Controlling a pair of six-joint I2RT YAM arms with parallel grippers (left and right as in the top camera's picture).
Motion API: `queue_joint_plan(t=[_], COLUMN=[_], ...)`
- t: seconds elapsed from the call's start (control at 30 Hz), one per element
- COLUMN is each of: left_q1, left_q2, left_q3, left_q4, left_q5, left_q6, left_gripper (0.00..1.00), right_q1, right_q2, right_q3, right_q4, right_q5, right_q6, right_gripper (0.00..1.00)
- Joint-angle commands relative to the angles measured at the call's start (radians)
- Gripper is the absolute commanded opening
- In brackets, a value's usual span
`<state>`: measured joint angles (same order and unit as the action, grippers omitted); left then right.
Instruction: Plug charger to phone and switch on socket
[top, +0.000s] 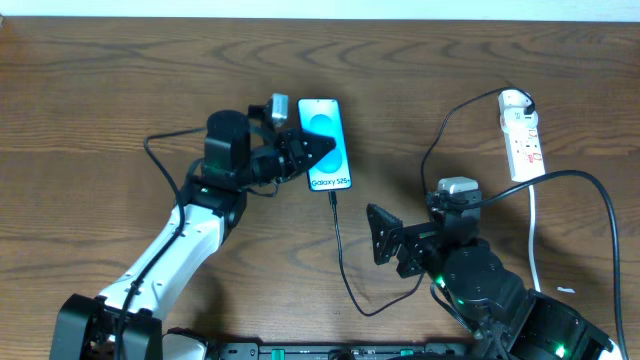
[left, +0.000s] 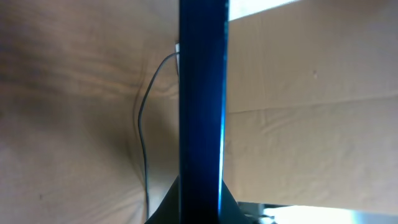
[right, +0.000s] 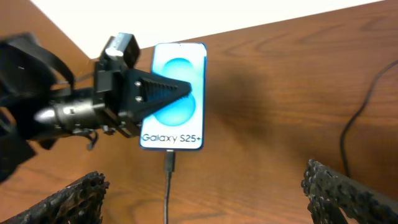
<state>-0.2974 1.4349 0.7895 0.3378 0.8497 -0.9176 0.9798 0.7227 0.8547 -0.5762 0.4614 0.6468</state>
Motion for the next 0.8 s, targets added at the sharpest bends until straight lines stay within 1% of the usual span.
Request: queue_joint_plan(t=[0.0, 0.13, 0.3, 0.5, 0.77], left_q1=[-0.004, -0.010, -0.010, -0.010, -0.009], left_q2=[0.000, 0.042, 0.139, 0.257, 0.347], left_q3=[0.062, 0.062, 0.067, 0.095, 0.097], left_q4=[-0.017, -0.031, -0.031, -0.030, -0.031], left_q5=[-0.032, -0.029, -0.021, 0.049, 0.066], left_q6=[0.155, 0.158, 0.163, 0.211, 0.227], left_gripper=[0.08, 0.07, 0.07, 0.07, 0.07], right_q1=[0.001, 0.001, 0.001, 0.001, 0.001], right_q2=[-0.003, -0.003, -0.003, -0.003, 0.003], right_q3=[0.017, 0.017, 0.017, 0.017, 0.017], right_q4=[-0.005, -0.021, -0.049, -0.049, -0.047], right_q5=[0.071, 0.087, 0.135, 0.159, 0.166], right_q6=[0.003, 0.003, 0.003, 0.003, 0.003], right_gripper=[0.99, 0.99, 0.99, 0.99, 0.99])
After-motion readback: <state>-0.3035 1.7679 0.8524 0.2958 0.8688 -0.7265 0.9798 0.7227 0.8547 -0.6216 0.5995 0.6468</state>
